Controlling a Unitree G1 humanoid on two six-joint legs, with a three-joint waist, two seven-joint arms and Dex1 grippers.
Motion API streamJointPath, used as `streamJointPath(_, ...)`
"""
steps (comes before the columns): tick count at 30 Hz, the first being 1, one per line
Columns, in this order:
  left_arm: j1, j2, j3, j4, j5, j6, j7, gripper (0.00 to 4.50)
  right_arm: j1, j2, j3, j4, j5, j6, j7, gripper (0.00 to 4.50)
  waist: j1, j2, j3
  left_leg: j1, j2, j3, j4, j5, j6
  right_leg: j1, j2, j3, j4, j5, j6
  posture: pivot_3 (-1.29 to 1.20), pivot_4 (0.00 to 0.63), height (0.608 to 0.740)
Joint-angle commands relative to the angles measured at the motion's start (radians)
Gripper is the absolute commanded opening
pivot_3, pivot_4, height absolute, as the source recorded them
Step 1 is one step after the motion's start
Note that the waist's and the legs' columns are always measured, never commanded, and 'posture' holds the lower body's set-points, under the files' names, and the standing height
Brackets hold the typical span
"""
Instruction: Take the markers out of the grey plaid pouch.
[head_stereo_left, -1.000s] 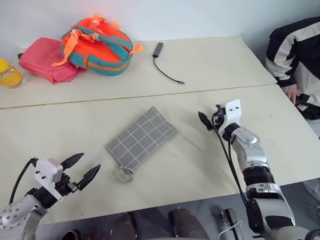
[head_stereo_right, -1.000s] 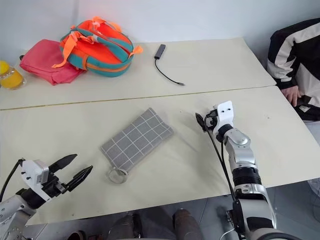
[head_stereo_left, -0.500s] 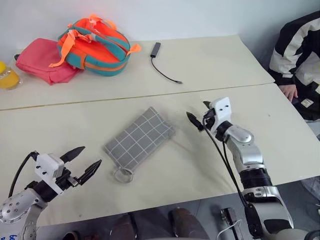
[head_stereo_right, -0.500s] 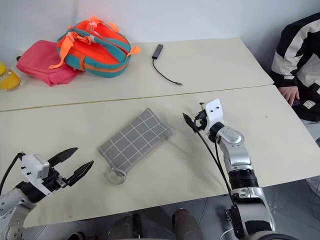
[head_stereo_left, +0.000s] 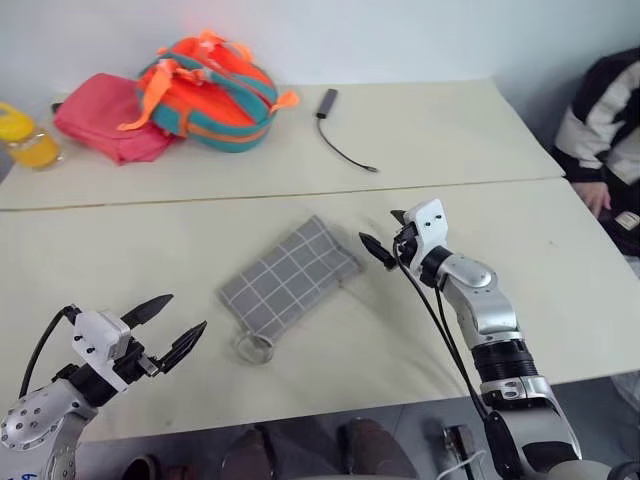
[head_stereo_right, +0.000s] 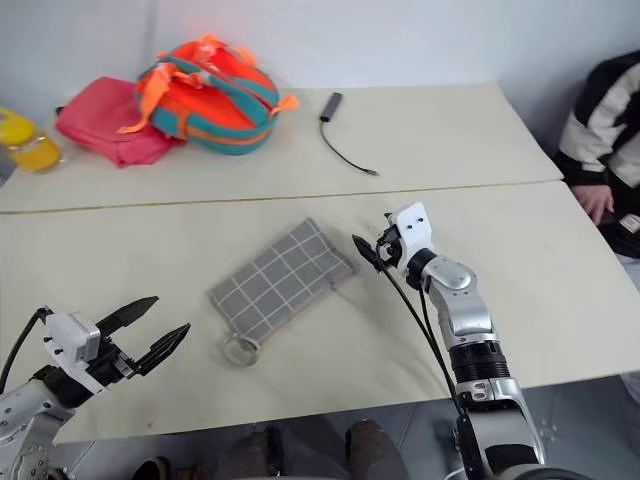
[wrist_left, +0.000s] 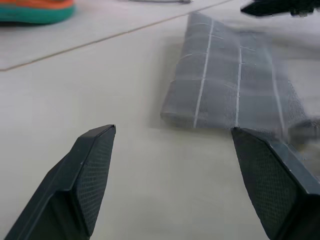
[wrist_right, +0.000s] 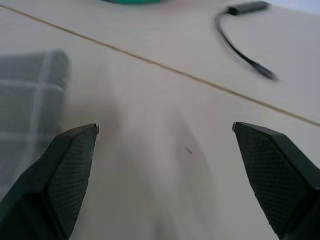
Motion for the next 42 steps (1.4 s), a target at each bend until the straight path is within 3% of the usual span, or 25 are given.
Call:
streamJointPath(1, 0.017, 0.001, -0.003, -0.031, 0.015, -0.042, -0.011, 3.94, 0.012, -0.002, 0.024, -0.059, -0.005, -0.016, 0.027, 4.50, 0.027, 0.000, 0.000, -0.003, 0.001, 0.000, 0.000, 0.001, -0.001, -0.005, 0.000, 0.004, 0.001, 0.000, 0.000, 0.00, 0.150, 0.740)
streamJointPath(11, 0.048, 0.008, -0.047, -0.034, 0.114, -0.208, -0.047, 3.94, 0.019, 0.076, 0.138, -0.089, -0.034, -0.060, 0.073, 4.50, 0.035, -0.001, 0.000, -0.002, 0.001, 0.023, 0.001, 0.002, 0.001, -0.016, 0.003, 0.016, 0.006, 0.000, -0.001, 0.00, 0.150, 0.740)
streamJointPath(14, 0.050, 0.016, -0.050, -0.024, 0.161, -0.278, -0.050, 3.97, 0.015, 0.087, 0.157, -0.062, -0.049, -0.066, 0.078, 3.87, 0.037, -0.001, -0.001, -0.002, 0.001, 0.025, 0.000, 0.002, 0.001, -0.019, 0.003, 0.018, 0.008, 0.000, 0.000, 0.00, 0.150, 0.740)
streamJointPath(24, 0.015, 0.055, -0.092, 0.080, 0.370, -0.564, -0.021, 3.97, -0.005, 0.081, 0.195, 0.025, -0.154, -0.134, 0.029, 0.30, 0.036, -0.003, -0.002, -0.002, 0.003, 0.039, 0.000, 0.001, 0.002, -0.028, 0.004, 0.032, 0.011, 0.000, 0.000, 0.00, 0.150, 0.740)
streamJointPath(25, 0.000, 0.060, -0.109, 0.100, 0.412, -0.602, -0.010, 3.97, -0.011, 0.075, 0.189, 0.039, -0.161, -0.137, 0.020, 0.18, 0.036, -0.003, -0.002, -0.002, 0.003, 0.040, 0.000, 0.001, 0.002, -0.028, 0.004, 0.035, 0.011, 0.000, 0.000, 0.00, 0.150, 0.740)
streamJointPath(33, -0.188, 0.076, -0.186, 0.262, 0.634, -0.701, 0.143, 3.97, -0.011, 0.053, 0.185, 0.059, -0.159, -0.133, 0.036, 0.08, 0.039, -0.006, -0.003, 0.000, 0.003, 0.044, 0.001, 0.001, 0.004, -0.029, 0.004, 0.039, 0.012, 0.000, 0.000, 0.00, 0.150, 0.740)
streamJointPath(42, -0.348, 0.086, -0.320, 0.392, 0.700, -0.711, 0.218, 3.97, 0.008, 0.064, 0.189, 0.018, -0.160, -0.110, 0.030, 0.08, 0.037, -0.005, -0.004, 0.000, 0.005, 0.045, 0.002, 0.002, 0.004, -0.030, 0.003, 0.038, 0.017, 0.001, 0.002, 0.00, 0.150, 0.740)
